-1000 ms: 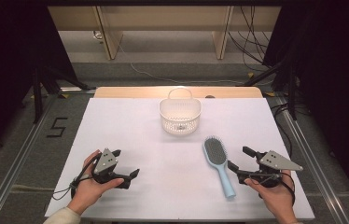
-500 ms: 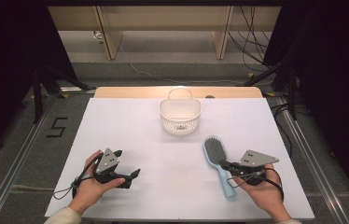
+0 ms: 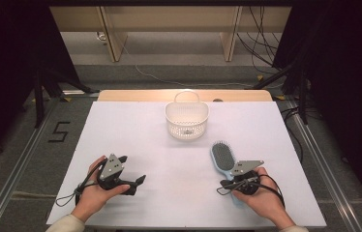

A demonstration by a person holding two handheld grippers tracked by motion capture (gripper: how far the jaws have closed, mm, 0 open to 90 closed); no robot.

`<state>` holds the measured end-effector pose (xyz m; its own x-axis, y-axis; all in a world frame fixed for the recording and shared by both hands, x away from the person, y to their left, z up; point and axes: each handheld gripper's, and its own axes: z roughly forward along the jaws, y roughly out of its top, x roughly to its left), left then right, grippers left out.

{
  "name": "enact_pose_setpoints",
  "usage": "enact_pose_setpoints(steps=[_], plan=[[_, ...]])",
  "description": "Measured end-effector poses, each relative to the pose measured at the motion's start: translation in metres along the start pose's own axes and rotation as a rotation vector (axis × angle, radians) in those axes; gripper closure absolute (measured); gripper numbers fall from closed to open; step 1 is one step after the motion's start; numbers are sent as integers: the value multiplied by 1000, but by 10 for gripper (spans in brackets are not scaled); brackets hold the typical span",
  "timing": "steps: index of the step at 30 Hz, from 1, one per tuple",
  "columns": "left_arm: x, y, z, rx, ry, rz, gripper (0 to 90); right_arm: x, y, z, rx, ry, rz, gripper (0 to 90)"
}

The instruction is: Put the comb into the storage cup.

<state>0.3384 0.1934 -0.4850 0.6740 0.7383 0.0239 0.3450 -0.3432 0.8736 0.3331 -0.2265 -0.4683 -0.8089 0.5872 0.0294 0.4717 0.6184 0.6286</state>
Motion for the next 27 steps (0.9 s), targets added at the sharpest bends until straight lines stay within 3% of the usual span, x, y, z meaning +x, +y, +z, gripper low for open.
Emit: enact_pose_setpoints(steps=[16, 27], plan=[[0, 0, 0, -2, -4, 0, 44, 2, -2, 2, 111, -29, 8, 900], [0, 0, 0, -5, -4, 0, 45, -16, -10, -10, 147, -101, 60, 900]])
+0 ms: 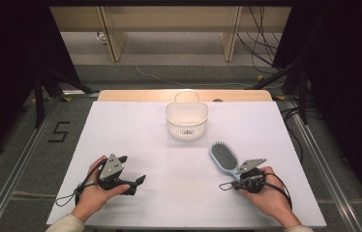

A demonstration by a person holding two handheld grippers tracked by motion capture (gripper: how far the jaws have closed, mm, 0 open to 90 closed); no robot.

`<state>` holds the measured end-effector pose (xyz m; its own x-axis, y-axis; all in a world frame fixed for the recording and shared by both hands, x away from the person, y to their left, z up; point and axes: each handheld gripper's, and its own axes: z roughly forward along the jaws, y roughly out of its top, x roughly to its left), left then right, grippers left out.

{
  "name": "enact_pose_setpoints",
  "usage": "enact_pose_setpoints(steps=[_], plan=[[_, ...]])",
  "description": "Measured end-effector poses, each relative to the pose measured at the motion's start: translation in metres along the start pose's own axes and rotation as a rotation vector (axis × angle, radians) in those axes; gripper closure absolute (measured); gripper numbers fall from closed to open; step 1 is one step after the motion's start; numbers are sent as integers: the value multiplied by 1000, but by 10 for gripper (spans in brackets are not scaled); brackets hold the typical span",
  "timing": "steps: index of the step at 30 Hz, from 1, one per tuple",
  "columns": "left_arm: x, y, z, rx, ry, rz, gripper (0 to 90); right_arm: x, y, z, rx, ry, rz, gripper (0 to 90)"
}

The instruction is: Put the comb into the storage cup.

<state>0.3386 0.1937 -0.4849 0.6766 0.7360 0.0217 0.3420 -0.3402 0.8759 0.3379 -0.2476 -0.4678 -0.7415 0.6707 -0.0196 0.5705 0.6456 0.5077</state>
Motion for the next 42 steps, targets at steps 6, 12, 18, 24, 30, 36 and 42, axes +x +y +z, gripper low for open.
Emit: enact_pose_setpoints(steps=[6, 12, 18, 24, 30, 36, 42], plan=[[0, 0, 0, 1, 0, 1, 46, -10, -5, -4, -14, -20, 38, 900], [0, 0, 0, 0, 0, -1, 46, -11, -5, -4, -14, -22, 41, 900], [0, 0, 0, -1, 0, -1, 46, -12, -6, -6, -45, -9, 57, 900], [0, 0, 0, -1, 2, -2, 47, -13, -8, -16, -170, 32, 94, 817], [0, 0, -1, -1, 2, -2, 47, -17, -14, -29, -340, 53, 163, 681], [1, 0, -1, -3, 2, -3, 47, -22, -22, -37, -430, 48, 214, 520], [0, 0, -1, -5, 1, -2, 47, -27, -27, -41, -496, 50, 272, 385]])
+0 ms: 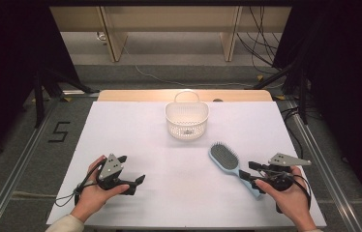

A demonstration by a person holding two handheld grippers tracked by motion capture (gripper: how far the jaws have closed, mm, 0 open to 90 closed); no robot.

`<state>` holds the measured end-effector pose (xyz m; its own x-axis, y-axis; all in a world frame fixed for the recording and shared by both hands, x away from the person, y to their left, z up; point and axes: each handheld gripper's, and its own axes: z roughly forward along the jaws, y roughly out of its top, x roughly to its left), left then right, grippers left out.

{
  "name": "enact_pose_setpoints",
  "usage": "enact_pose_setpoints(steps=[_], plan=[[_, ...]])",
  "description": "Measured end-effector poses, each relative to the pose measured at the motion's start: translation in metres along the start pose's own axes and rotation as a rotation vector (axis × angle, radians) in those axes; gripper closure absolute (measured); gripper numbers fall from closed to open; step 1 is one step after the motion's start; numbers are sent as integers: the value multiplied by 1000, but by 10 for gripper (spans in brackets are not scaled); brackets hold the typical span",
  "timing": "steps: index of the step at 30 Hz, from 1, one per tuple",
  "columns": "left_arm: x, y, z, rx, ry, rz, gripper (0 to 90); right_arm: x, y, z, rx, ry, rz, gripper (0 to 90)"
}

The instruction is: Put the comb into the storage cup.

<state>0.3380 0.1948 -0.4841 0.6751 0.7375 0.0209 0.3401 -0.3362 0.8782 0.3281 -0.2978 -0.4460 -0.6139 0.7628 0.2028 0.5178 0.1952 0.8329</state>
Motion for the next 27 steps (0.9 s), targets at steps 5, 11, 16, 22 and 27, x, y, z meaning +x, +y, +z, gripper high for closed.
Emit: enact_pose_setpoints(steps=[5, 11, 16, 22, 27], plan=[[0, 0, 0, 0, -1, 1, 47, -4, 2, -8, -98, -17, 12, 309], [0, 0, 0, 1, -1, 2, 48, -8, 3, -12, -133, -43, -6, 197], [0, 0, 1, 1, 0, 2, 48, -11, 4, -15, -153, -59, -10, 173], [0, 0, 1, 1, -1, 3, 48, -12, 6, -17, -170, -71, -22, 156], [-1, 0, 1, 2, -3, 3, 48, -13, 8, -20, -197, -77, -34, 148]])
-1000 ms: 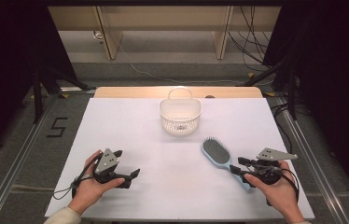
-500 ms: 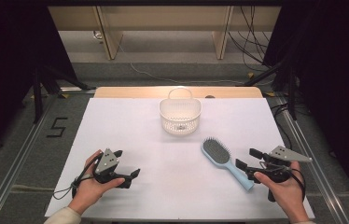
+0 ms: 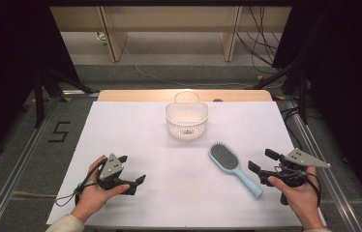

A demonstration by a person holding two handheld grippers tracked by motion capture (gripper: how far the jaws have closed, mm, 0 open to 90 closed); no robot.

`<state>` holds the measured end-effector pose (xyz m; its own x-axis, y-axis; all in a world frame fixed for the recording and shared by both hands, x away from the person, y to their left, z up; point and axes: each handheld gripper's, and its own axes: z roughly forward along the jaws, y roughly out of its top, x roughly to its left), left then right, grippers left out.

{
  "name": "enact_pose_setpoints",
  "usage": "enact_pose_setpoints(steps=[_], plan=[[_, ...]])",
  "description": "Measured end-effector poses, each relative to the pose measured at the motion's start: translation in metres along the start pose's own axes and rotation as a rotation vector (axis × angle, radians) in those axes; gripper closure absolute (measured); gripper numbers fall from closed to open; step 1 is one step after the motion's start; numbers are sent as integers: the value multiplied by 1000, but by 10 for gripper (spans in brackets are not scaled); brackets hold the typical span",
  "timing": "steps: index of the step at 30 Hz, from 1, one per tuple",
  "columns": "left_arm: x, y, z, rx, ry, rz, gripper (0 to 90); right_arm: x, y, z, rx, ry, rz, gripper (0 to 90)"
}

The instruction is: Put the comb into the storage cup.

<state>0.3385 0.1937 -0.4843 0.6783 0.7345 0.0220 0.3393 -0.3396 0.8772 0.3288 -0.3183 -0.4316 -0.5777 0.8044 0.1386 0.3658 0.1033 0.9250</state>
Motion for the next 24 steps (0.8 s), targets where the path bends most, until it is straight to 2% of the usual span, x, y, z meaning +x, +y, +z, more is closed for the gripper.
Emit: enact_pose_setpoints(steps=[2, 6, 7, 12, 16, 24], plan=[[0, 0, 0, -1, -1, 1, 48, -1, 1, -1, -1, -10, -2, 147], [0, 0, 0, 0, -1, 2, 48, -1, 5, -3, -45, -22, -1, 142], [0, 0, 0, 0, -1, 2, 48, -1, 6, -4, -73, -31, -6, 146], [0, 0, 0, 1, -1, 3, 48, -2, 8, -8, -106, -51, -6, 149], [0, 0, 1, 3, 0, 4, 48, -3, 7, -5, -96, -58, -12, 154], [-1, 0, 2, 4, -3, 9, 49, 1, 16, 6, -44, -82, -64, 170]])
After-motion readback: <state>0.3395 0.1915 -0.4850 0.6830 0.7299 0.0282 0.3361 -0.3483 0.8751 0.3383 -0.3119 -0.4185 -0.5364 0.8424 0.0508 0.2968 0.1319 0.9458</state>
